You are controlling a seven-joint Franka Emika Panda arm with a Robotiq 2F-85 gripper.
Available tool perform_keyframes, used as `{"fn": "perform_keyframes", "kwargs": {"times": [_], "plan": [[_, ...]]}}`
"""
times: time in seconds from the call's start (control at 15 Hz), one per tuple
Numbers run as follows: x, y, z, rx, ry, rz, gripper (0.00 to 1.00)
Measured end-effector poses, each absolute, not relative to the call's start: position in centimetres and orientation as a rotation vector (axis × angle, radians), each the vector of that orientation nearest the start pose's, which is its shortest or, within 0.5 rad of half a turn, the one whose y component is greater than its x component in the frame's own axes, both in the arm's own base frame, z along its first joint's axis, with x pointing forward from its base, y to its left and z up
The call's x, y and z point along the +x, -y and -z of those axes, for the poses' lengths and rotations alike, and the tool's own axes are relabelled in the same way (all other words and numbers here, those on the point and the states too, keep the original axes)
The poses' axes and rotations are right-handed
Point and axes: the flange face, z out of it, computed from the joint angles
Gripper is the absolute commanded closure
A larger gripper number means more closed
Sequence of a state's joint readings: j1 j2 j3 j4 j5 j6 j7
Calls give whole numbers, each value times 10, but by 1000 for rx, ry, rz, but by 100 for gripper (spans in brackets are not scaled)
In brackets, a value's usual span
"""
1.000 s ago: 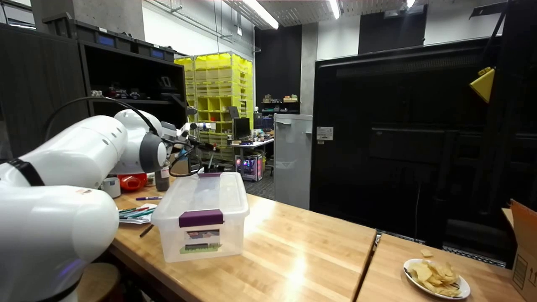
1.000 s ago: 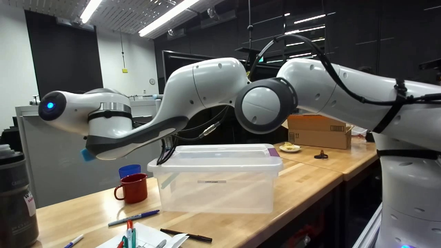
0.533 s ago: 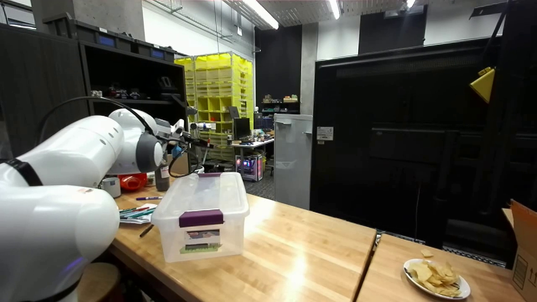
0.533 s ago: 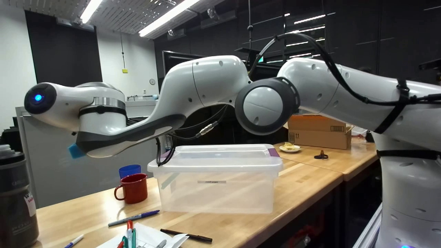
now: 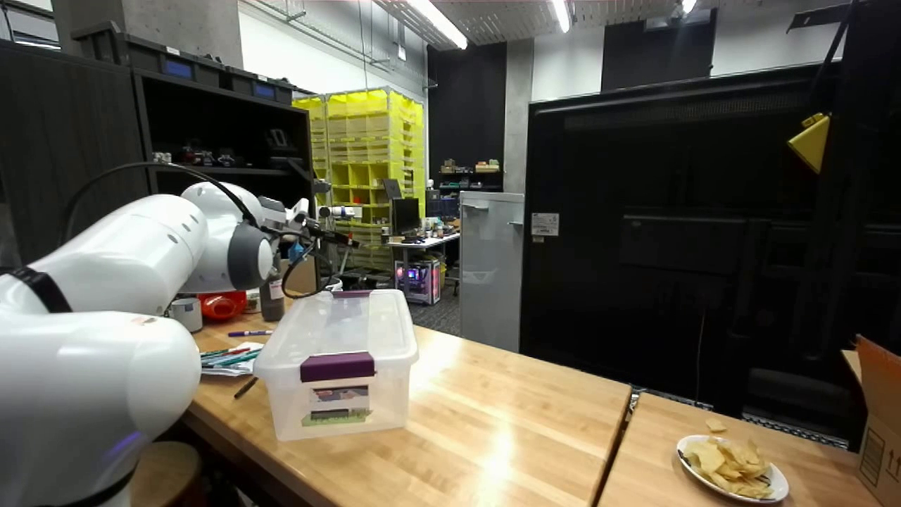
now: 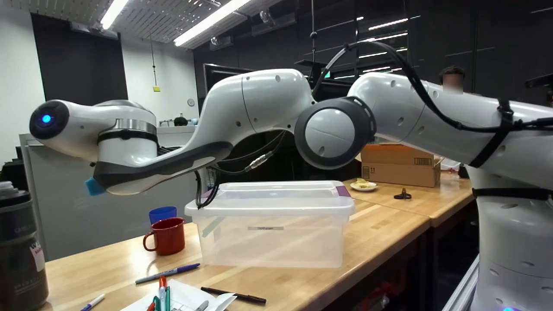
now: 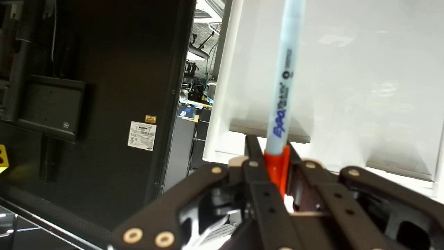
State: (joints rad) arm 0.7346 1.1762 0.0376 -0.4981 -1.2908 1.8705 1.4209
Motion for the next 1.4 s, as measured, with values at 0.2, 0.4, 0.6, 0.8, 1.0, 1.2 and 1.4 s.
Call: {"fn": "perform_keyframes", "kwargs": {"times": [0.2,0.4,0.6,0.8,1.0,1.2,1.4], "plan": [[649,-514,-395,-2879,-584,1954,96],[635,-522,-412,-2904,-644,1863,96],[620,-526,-426,-2949,-729,1765,96],[613,-524,-428,-2989,-806,1709,96],[613,-516,-425,-3027,-876,1679,96],[615,-506,-424,-3060,-950,1665,96],[617,-497,-421,-3090,-1018,1658,96]]}}
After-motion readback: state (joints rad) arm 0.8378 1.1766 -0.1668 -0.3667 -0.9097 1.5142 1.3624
